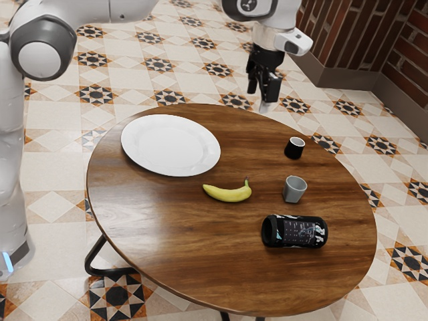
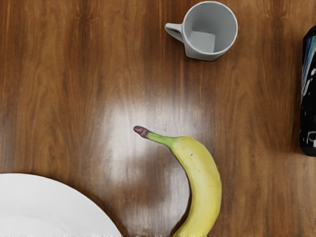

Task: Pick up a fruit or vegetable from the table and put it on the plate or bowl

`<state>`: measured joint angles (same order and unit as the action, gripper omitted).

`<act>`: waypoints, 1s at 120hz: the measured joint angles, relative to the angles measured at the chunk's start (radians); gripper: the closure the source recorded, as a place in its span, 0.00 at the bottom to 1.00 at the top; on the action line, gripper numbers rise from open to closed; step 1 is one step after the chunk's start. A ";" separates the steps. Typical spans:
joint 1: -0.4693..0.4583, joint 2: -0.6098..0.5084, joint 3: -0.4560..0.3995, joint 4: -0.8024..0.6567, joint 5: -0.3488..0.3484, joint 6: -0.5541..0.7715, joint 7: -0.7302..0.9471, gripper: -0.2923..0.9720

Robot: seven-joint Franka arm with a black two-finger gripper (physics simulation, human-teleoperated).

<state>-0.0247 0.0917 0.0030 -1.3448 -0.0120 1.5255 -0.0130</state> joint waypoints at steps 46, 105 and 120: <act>0.018 0.002 -0.014 0.012 -0.027 -0.012 -0.009 0.23; -0.003 0.071 -0.025 0.008 -0.008 -0.009 -0.022 0.23; -0.001 -0.015 -0.024 -0.213 -0.012 0.070 -0.028 0.23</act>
<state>-0.0259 0.0762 -0.0212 -1.5580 -0.0237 1.5953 -0.0414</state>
